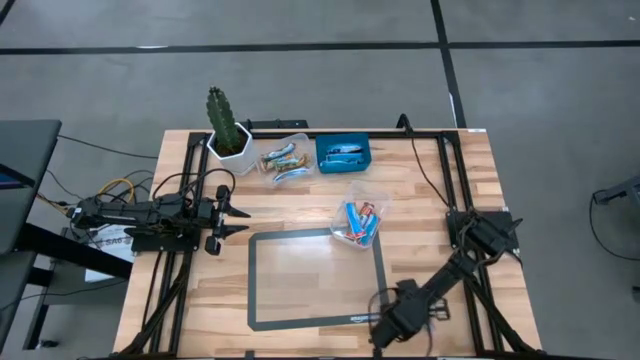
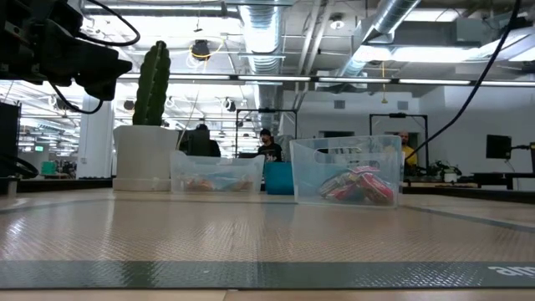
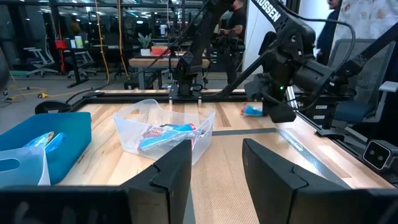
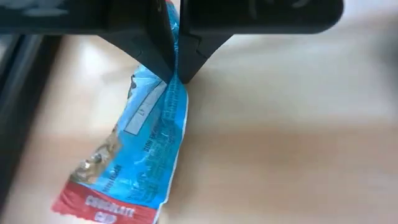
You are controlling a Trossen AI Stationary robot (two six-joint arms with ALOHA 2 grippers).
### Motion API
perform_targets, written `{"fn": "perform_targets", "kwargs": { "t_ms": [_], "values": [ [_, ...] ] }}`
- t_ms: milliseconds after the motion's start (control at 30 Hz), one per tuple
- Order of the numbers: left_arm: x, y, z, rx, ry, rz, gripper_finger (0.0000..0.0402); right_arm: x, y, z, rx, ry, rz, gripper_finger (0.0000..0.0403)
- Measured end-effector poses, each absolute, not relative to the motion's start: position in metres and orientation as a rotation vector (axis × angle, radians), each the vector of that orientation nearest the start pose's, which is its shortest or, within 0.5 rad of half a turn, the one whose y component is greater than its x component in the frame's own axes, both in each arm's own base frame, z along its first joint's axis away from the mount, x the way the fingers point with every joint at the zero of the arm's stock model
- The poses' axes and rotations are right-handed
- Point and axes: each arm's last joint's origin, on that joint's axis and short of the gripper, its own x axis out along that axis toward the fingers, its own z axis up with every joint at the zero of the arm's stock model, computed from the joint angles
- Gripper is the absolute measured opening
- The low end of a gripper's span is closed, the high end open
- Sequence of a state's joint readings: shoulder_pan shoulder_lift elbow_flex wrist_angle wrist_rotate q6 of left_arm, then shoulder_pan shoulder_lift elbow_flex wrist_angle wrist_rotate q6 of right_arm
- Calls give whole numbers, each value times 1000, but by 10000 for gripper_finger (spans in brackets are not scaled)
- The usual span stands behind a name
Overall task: Pick and place Granola Bars by type
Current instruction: Put the red granola bar into the bottom transparent bin
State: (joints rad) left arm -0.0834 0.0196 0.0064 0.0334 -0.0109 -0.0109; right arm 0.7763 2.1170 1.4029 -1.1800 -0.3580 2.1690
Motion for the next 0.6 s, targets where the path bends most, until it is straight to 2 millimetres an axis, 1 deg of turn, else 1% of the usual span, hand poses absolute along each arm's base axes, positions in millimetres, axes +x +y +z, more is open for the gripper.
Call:
{"fn": "perform_targets", "kwargs": {
  "t_ms": [200,267,400,600],
  "values": [
    [98,-8,167,-12,-20,-72,135,273,241,150,845,1452,-1337,1],
    [98,-8,167,-12,-20,-72,135,283,236,159,820,1411,-1303,1],
    [98,-8,167,-12,-20,-73,135,293,224,169,771,1406,-1290,1],
    [98,-8,167,-12,-20,-73,135,301,214,170,738,1447,-1241,1]
  ]
}}
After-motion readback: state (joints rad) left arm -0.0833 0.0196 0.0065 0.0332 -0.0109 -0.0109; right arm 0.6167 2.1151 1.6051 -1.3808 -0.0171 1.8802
